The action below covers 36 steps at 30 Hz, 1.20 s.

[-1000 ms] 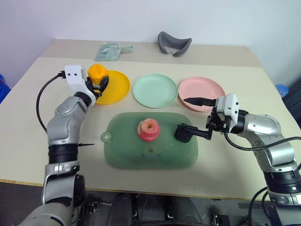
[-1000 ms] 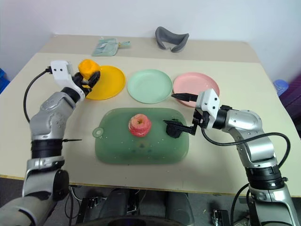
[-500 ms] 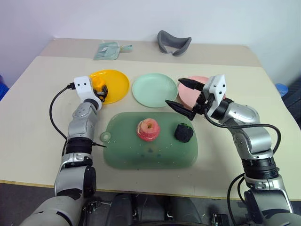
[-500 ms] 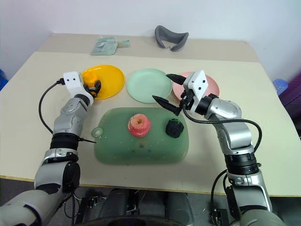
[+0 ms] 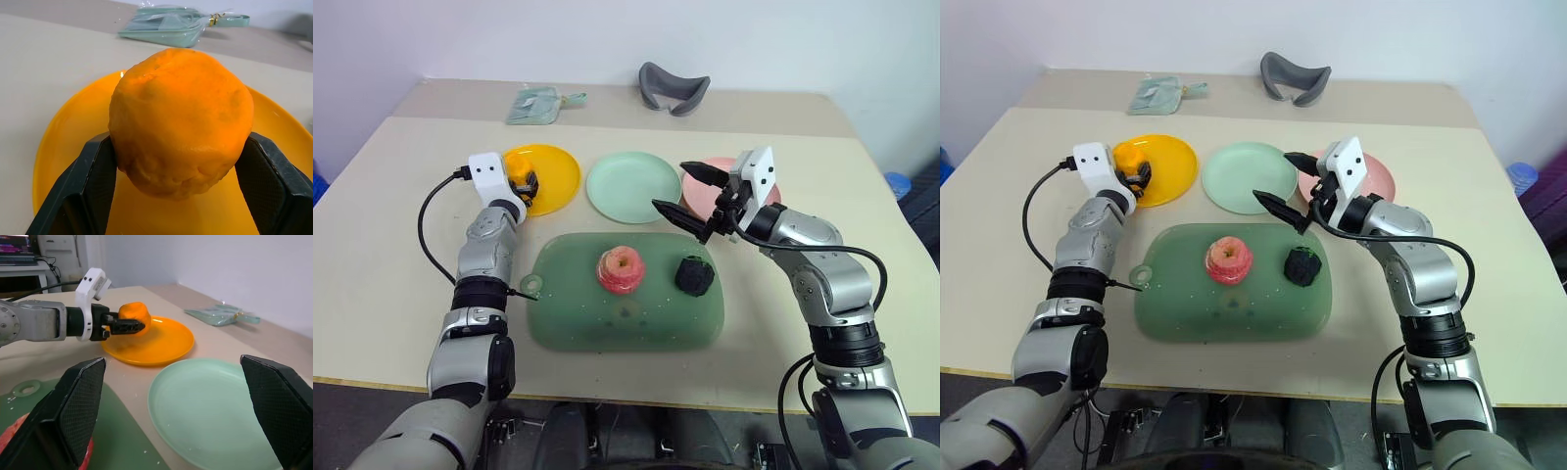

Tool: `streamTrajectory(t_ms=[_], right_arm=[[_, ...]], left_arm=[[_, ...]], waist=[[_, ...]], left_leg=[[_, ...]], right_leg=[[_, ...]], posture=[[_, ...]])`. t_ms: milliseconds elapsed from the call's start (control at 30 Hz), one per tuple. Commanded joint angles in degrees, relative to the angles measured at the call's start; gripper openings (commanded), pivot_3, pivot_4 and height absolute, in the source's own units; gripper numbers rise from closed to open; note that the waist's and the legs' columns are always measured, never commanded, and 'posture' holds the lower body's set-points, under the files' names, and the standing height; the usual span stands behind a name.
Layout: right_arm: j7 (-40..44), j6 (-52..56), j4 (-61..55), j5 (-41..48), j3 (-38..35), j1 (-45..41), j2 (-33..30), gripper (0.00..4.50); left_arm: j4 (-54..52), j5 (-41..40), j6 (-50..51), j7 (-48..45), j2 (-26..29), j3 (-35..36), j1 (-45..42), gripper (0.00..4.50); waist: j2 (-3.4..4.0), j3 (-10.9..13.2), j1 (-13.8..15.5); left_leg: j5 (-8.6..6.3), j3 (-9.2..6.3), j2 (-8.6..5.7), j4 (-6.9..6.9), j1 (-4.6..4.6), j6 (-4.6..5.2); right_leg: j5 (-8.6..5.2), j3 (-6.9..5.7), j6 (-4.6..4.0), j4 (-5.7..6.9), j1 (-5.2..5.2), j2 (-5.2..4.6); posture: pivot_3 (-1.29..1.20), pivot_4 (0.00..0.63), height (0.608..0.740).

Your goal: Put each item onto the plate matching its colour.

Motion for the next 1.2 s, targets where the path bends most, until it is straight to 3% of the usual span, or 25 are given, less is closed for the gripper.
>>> streamTrajectory(t_ms=[33,200,400,567,767,1200], right_arm=[[0.1,-1.1,-1.2,0.3,-0.6,-0.6,0.0,4.50],[1.6,-1.6,-2.5,0.0,-0.4,0.8,-1.3,4.50],[3.7,0.7,-5.8,-1.0,3.1,2.3,-3.3,4.50],[2.7,3.1,-6.6,-3.4,6.4,2.7,-3.6,4.50],[3.5,5.4,-8.0,-3.7,8.9,3.5,-3.5,4.50],[6.6,7.5,-10.4,-4.1,11.9,6.2,-6.0,4.50]], left_arm=[[-3.5,-0.4,-1.1,-1.3,0.6,0.3,-0.6,4.46],[-12.7,-3.9,1.6,-8.3,1.6,0.3,4.5,4.46],[-30.7,-13.7,6.9,-29.1,7.6,-0.9,17.3,4.46],[-35.6,-14.4,4.8,-41.3,14.5,-1.9,24.3,4.46],[-40.2,-21.8,6.9,-55.6,20.4,-0.4,28.8,4.46],[-46.5,-24.4,9.8,-64.9,24.9,-1.9,36.5,4.46]], waist=[[0.00,0.0,0.0],[0.00,0.0,-0.1],[0.02,0.0,-0.6],[0.03,0.0,-0.2],[0.04,0.0,-0.1],[0.05,0.0,-0.2]], left_leg=[[0.00,0.00,0.00,0.01,-0.02,0.00],[0.00,0.00,0.00,0.01,-0.06,0.00],[0.04,0.00,0.05,0.02,-0.20,-0.08],[0.06,0.02,0.07,0.11,-0.21,-0.10],[0.01,-0.11,0.10,0.41,-0.49,-0.03],[-0.05,-0.23,0.12,0.51,-0.52,0.06]], right_leg=[[0.00,0.00,0.00,0.00,-0.01,0.00],[0.00,0.00,0.00,0.02,-0.07,0.00],[-0.01,0.08,-0.02,0.30,-0.44,0.01],[-0.02,0.08,-0.03,0.36,-0.44,0.00],[-0.02,-0.04,-0.04,0.41,-0.50,-0.01],[-0.03,-0.02,-0.05,0.45,-0.53,-0.01]], posture=[[0.00,0.150,0.740],[0.00,0.150,0.740],[0.00,0.150,0.740],[0.00,0.150,0.740],[0.00,0.150,0.740],[0.00,0.150,0.740]])
